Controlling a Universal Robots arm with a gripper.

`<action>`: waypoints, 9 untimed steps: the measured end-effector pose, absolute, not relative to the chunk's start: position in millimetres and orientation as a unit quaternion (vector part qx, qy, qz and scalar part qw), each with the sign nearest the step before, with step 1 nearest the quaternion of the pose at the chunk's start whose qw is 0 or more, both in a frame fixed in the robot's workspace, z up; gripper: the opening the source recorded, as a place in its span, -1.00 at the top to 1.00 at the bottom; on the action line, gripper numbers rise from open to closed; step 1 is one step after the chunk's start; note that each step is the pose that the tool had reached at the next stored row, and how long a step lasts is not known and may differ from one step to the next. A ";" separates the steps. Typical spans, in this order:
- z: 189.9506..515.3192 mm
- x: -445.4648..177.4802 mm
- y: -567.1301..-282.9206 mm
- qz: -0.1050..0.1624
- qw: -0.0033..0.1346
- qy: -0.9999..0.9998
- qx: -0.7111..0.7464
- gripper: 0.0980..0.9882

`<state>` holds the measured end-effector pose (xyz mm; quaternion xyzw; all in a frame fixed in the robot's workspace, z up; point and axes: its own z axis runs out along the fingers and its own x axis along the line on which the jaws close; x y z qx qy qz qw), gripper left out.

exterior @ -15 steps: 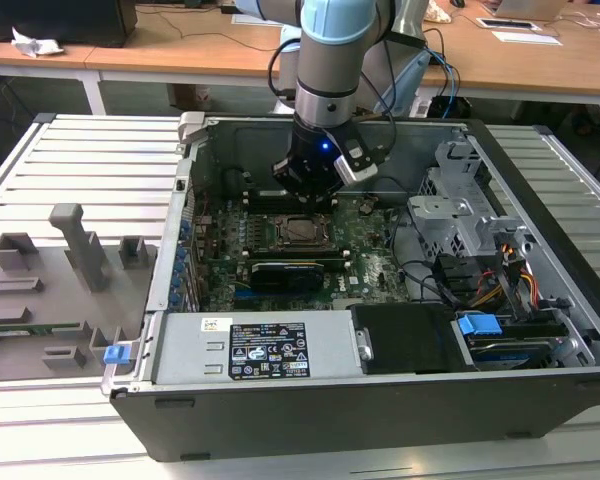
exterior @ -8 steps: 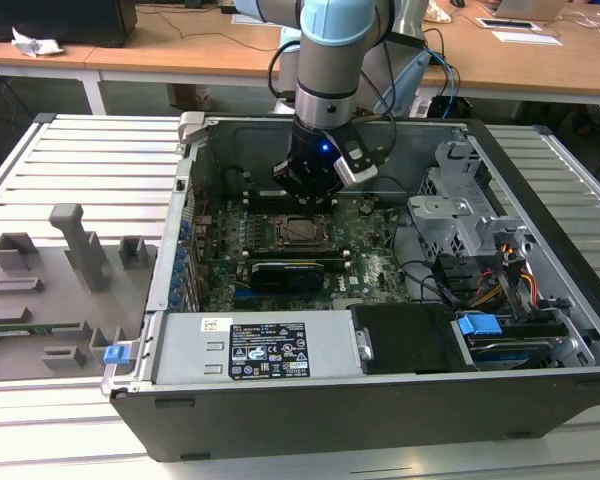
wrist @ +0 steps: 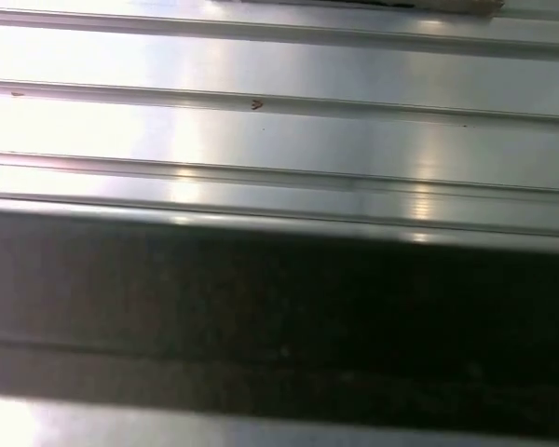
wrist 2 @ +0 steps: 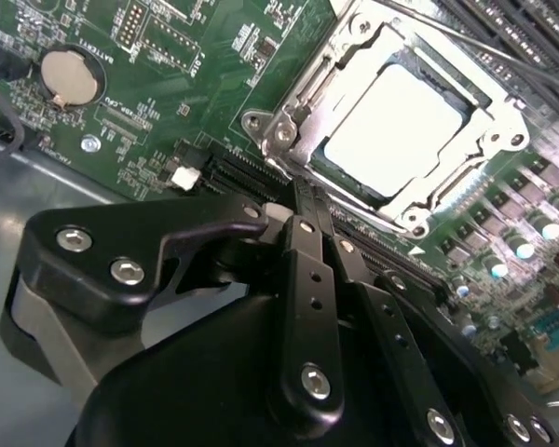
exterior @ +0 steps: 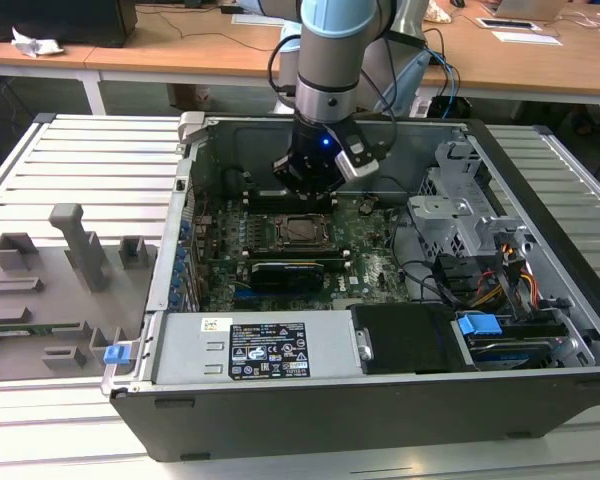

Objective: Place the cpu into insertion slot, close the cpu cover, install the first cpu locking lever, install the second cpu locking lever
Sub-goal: 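Install the first cpu locking lever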

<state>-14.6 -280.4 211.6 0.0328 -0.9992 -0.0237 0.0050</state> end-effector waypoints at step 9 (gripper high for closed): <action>213.3 -14.6 -283.0 -0.024 0.005 -0.999 0.033 0.98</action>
